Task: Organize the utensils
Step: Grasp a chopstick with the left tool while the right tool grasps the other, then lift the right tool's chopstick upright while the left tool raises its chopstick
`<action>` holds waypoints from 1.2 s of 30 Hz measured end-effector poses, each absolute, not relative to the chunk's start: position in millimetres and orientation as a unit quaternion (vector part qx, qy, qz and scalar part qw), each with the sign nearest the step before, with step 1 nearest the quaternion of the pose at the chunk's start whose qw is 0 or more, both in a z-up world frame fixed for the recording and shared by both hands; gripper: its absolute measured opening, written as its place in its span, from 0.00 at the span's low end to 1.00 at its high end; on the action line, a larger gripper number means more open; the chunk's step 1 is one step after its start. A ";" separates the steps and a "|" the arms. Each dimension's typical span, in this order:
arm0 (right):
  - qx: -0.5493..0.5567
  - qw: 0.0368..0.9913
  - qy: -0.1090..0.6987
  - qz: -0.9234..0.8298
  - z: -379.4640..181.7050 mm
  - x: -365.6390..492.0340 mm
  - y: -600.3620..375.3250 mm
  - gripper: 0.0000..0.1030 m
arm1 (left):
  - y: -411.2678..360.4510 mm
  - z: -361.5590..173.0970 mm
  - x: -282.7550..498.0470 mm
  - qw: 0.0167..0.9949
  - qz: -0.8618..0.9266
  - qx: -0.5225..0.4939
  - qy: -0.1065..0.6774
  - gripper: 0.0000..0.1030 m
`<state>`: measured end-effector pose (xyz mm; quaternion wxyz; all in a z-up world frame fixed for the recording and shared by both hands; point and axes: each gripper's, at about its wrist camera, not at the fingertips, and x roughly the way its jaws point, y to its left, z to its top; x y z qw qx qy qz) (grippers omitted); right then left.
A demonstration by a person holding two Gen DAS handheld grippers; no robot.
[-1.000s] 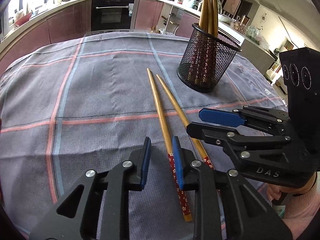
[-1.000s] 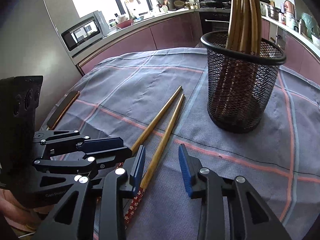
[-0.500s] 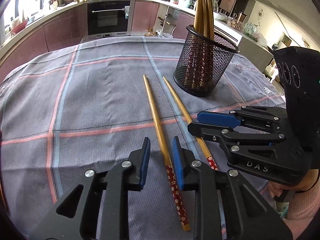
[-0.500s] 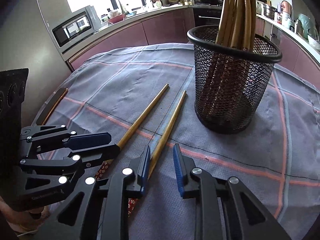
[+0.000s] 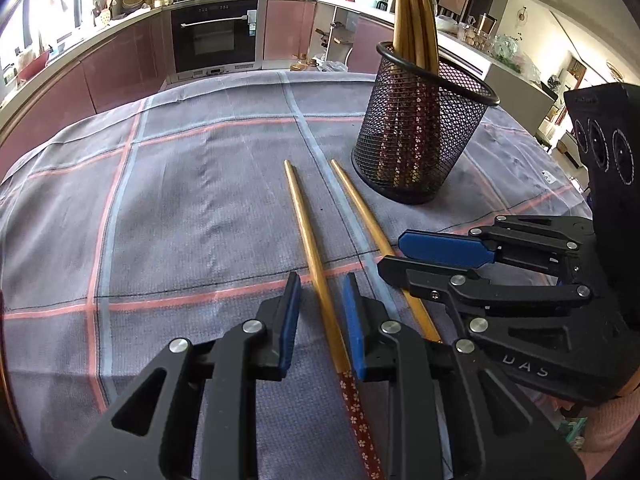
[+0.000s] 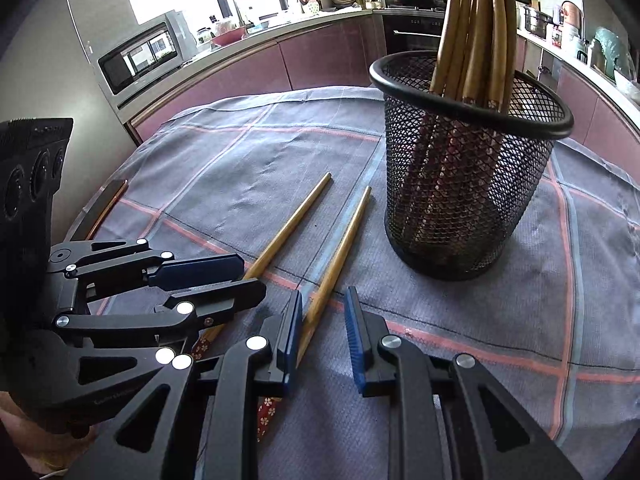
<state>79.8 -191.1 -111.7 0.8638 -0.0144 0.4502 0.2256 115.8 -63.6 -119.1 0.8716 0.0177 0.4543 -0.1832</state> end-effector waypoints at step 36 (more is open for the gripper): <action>0.077 0.866 0.421 0.259 -92.7 67.8 -212.0 0.05 | -60.2 -103.9 108.3 0.881 -0.179 -0.020 0.437 0.07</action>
